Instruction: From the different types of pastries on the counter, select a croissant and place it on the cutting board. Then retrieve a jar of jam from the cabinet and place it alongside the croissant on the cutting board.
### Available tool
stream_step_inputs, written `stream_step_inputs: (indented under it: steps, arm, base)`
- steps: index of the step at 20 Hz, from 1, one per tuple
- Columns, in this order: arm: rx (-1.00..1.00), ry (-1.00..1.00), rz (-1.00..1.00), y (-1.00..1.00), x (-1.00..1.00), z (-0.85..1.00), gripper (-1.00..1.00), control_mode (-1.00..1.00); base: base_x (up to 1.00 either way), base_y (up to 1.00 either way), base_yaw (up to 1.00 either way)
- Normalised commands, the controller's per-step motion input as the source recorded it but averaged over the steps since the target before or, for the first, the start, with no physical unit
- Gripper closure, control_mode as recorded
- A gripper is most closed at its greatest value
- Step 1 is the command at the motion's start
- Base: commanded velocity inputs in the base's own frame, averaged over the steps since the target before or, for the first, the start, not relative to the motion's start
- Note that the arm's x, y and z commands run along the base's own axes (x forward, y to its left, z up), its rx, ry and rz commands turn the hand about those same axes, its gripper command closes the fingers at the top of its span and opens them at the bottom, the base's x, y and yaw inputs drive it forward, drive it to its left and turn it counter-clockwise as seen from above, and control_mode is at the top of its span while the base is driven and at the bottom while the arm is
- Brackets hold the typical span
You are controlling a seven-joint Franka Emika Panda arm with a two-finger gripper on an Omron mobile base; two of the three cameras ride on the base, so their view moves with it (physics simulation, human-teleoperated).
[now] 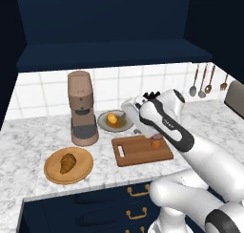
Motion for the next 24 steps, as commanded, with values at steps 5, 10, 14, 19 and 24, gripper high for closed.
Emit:
stream_step_inputs:
  steps: [5,10,14,19,24]
  arm:
    - [-0.24,0.17,0.07,0.37,-0.13,0.55,-1.00,-1.00]
    - [-0.22,0.25,0.06,0.55,-0.11,0.68,-1.00,-1.00]
    - [-0.23,-0.01,0.14,0.52,-0.59,0.11,-1.00,-1.00]
    - [-0.20,-0.16,0.10,0.29,-0.61,-0.02,-1.00,-1.00]
    - [-0.03,0.04,0.06,0.08,0.32,-0.03,-1.00,-1.00]
  base:
    - [0.00,0.00,0.00]
    - [0.00,0.00,0.00]
    - [0.00,0.00,0.00]
    - [0.00,0.00,0.00]
    - [0.00,0.00,0.00]
